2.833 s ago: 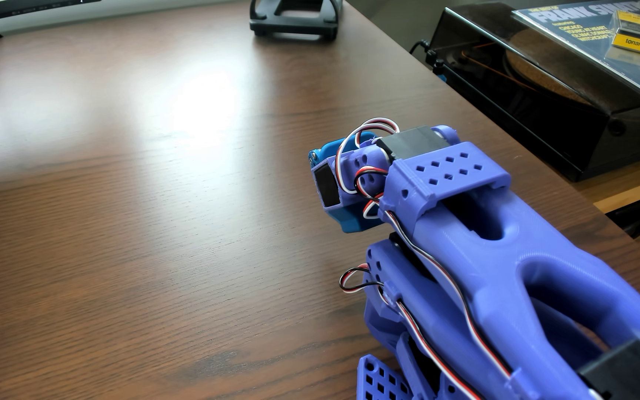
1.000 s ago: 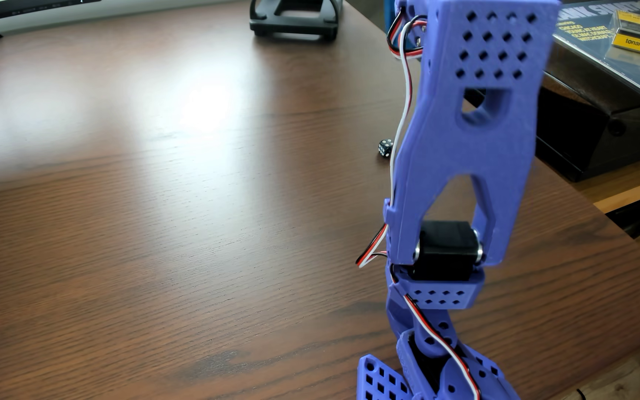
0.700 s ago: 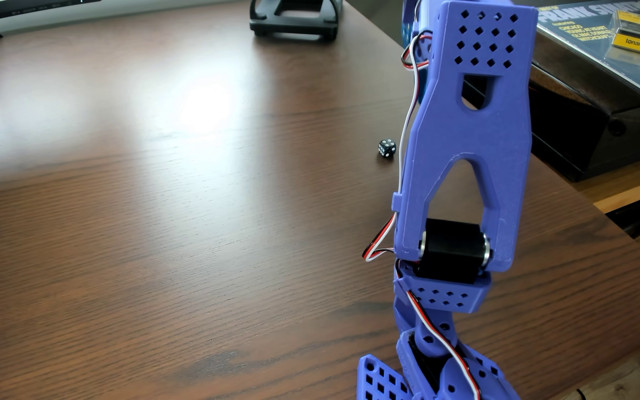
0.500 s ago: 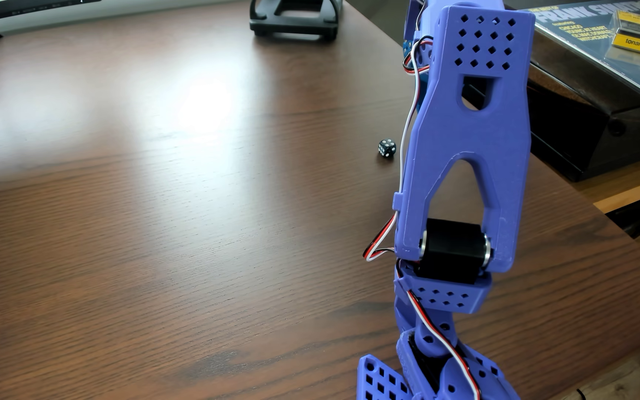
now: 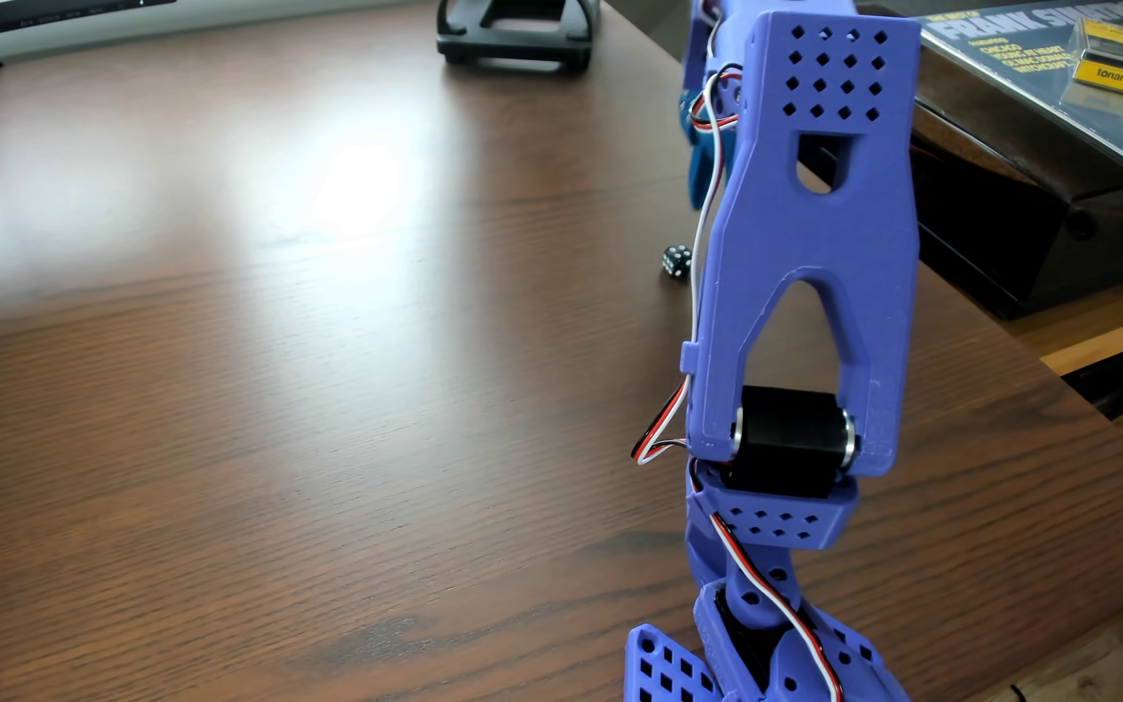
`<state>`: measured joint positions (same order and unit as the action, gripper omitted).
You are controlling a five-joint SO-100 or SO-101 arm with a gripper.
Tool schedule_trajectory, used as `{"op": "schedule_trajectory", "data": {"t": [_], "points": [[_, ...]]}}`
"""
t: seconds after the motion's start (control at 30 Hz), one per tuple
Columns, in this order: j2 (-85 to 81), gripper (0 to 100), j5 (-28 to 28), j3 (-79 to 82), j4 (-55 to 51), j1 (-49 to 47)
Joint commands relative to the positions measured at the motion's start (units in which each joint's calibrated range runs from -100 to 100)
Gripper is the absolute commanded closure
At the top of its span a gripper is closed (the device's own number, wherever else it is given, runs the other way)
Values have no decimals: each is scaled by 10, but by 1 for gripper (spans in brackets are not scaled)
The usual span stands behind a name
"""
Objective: Grab the blue dice
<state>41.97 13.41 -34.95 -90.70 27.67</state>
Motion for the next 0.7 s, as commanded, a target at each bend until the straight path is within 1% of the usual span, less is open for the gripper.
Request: {"op": "schedule_trajectory", "data": {"t": [0.0, 0.5, 0.67], "points": [[-28, 80, 3, 18, -3, -6], [-28, 80, -2, 22, -3, -40], [-22, 80, 2, 23, -3, -30]]}}
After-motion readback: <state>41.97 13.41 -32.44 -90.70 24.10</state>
